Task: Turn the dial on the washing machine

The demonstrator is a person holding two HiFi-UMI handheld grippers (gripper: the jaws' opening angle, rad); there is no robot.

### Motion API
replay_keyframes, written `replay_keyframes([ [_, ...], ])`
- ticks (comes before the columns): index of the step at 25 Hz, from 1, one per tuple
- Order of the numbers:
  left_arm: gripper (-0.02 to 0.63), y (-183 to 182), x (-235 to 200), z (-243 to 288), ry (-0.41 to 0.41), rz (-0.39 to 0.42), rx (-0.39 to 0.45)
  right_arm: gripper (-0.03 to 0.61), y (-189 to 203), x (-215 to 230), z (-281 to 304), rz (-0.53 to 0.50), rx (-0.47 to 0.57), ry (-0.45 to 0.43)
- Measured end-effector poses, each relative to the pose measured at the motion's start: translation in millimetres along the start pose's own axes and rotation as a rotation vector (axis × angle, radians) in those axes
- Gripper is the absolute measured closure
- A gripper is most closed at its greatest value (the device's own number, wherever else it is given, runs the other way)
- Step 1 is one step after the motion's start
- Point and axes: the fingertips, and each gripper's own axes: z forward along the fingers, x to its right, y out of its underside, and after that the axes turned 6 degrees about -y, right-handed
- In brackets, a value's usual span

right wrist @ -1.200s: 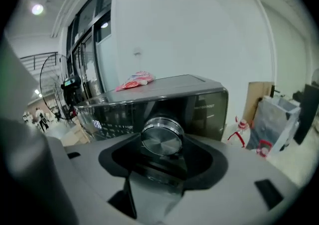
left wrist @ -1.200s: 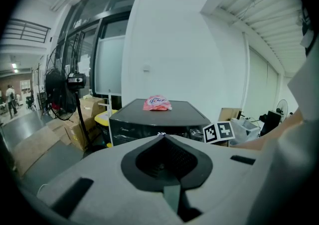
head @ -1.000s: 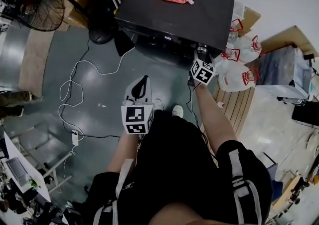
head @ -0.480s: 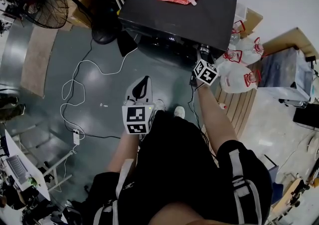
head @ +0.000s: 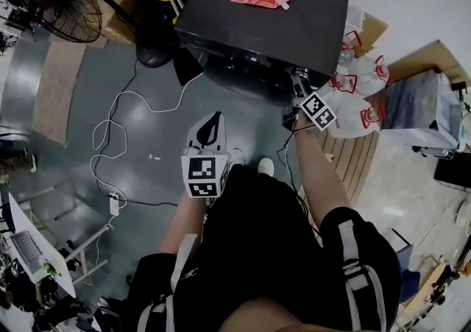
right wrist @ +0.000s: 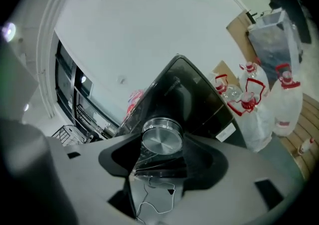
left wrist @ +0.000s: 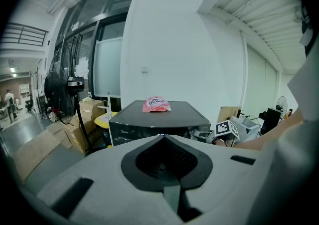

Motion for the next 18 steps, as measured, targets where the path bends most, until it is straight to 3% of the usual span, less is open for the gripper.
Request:
replay_keyframes([
  [6,0.618,-7,0,4,0.01,0.006,0.011,0.342,-13,-6,-10,-0.152,0.04,0.093],
  [10,0.618,-15,-1,5,0.02,0.006,0.027,0.361,-44,-46,-24,-0.289,0.115,0.042],
  [13,0.618,-24,1,8,0.034,0.005,0.052,0.522,-65,-85,-37,-0.517,0.112,0.05],
  [18,0.618,-48,9,18,0.069,0.007,0.103,0.563,-92,-157,-65,-0.87,0.154,-0.002],
])
